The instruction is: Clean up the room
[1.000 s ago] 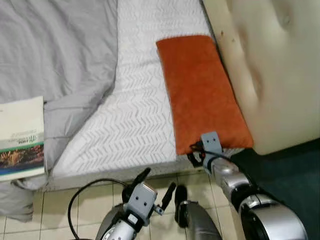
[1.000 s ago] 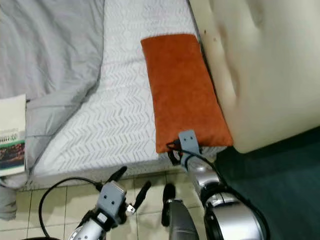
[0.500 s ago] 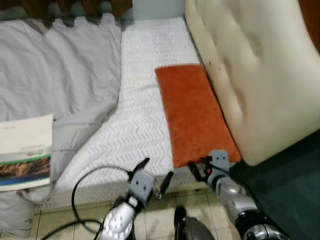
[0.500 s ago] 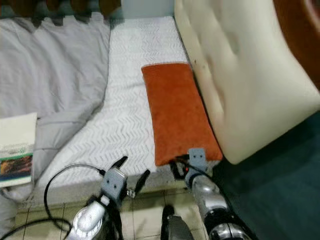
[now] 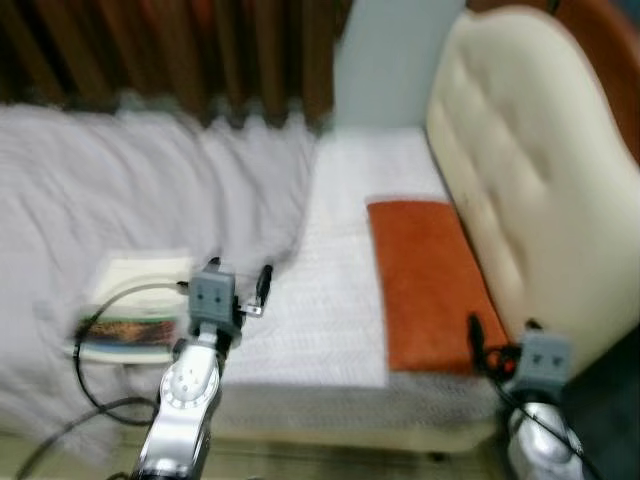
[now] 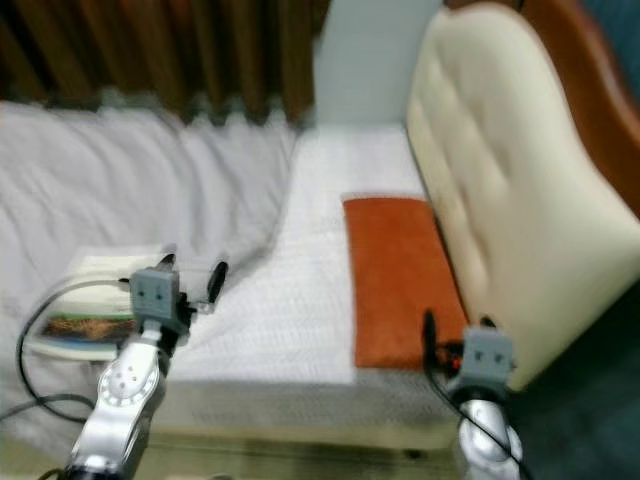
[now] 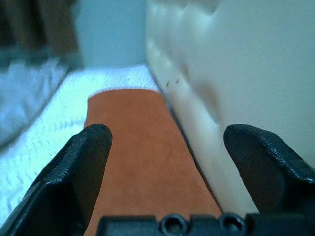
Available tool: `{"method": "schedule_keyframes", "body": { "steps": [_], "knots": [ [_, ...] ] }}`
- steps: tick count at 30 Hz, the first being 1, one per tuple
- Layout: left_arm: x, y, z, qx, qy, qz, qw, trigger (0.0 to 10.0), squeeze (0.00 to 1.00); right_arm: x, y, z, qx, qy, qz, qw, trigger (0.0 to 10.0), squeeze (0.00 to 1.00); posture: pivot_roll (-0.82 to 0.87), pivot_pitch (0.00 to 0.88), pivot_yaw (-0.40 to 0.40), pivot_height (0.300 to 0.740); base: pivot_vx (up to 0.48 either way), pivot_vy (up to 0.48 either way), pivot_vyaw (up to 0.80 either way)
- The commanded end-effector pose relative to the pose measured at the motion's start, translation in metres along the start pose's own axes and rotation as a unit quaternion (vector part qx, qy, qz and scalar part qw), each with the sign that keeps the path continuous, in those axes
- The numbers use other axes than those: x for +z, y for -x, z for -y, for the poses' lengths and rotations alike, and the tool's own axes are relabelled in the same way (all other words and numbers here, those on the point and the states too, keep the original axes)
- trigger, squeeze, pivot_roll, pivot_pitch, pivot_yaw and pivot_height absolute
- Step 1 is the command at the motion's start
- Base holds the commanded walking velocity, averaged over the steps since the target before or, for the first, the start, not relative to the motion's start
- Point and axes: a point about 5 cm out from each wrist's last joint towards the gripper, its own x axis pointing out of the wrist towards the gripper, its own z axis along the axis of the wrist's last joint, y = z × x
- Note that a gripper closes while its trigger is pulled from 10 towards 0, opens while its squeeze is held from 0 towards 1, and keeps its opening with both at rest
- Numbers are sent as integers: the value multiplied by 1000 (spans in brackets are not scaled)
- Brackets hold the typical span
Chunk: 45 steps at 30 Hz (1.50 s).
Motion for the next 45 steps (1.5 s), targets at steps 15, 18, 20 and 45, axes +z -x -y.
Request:
{"method": "schedule_keyframes", "body": {
  "steps": [15,18,20,45],
  "knots": [
    [-19,4,1,7,16,-66,998,10000,0,-14,-6,-36,79,-19,-57,995,10000,0,5,0,-10,740,0,192,259],
    [-17,2,1,17,18,-63,998,10000,0,-14,-11,-44,103,-30,-66,992,10000,0,11,0,-27,740,0,480,0],
    [-17,2,1,19,19,-62,998,10000,0,-14,-12,-45,107,-29,-67,992,10000,0,12,0,-28,740,0,480,0],
    [-19,5,-2,6,-10,-66,998,10000,0,-19,-9,-57,151,-27,-73,986,10000,0,25,15,-38,740,0,399,47]
  ]
}}
